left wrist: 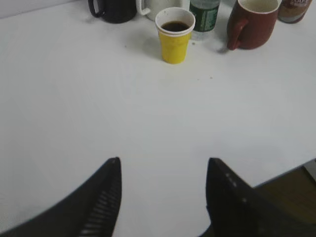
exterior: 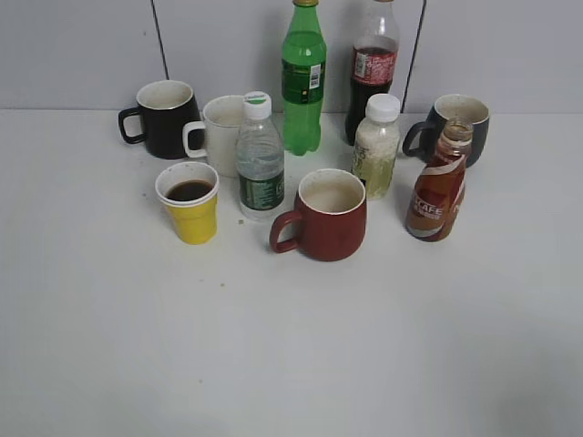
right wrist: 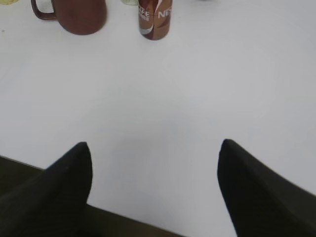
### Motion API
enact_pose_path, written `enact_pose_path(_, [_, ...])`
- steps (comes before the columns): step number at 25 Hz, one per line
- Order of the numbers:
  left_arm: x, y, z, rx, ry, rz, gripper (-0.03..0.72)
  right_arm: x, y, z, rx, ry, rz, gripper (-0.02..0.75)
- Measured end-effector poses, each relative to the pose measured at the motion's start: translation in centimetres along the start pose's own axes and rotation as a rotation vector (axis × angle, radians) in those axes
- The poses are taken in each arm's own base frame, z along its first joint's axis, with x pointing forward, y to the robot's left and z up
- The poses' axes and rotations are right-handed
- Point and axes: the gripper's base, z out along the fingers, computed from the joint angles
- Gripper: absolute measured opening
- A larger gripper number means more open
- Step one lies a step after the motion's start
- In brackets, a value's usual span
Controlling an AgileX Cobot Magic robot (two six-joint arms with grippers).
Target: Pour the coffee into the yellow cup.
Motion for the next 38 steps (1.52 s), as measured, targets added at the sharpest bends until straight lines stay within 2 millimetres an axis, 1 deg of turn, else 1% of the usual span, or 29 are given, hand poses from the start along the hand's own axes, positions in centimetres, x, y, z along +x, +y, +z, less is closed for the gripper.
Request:
enact_pose_path(4, [0.1,0.0,0.6,0.000,-0.019,0.000,0.419,-0.1,0.0,0.0,0.001,-0.016,-0.002,0.593])
enact_pose_path(25, [0.0,0.0,0.6,-0.004,-0.027,-0.002,0.419,-0.1,0.0,0.0,0.009,-0.017,0.002,0.592])
enact_pose_path(28, [0.0,0.0,0.6,-0.050,-0.027,-0.029,0.419,-0.1,-0.1,0.0,0.057,-0.014,0.033,0.592])
enact_pose_path(29, [0.1,0.0,0.5,-0.112,-0.036,-0.064,0.419,-0.1,-0.2,0.0,0.078,-0.013,0.047,0.592])
enact_pose_path(32, [0.3,0.0,0.2,-0.212,-0.062,-0.119,0.419,0.0,-0.3,-0.1,0.151,-0.022,0.093,0.592])
enact_pose_path(33, [0.3,0.0,0.1,-0.218,-0.063,-0.122,0.419,0.1,-0.3,-0.3,0.174,-0.033,0.106,0.592])
enact_pose_path(35, [0.5,-0.2,-0.2,-0.293,-0.093,-0.158,0.419,0.3,-0.1,-0.7,0.206,-0.064,0.119,0.592])
enact_pose_path(38, [0.7,-0.3,-0.5,-0.316,-0.113,-0.167,0.419,0.7,0.1,-1.4,0.220,-0.113,0.117,0.592])
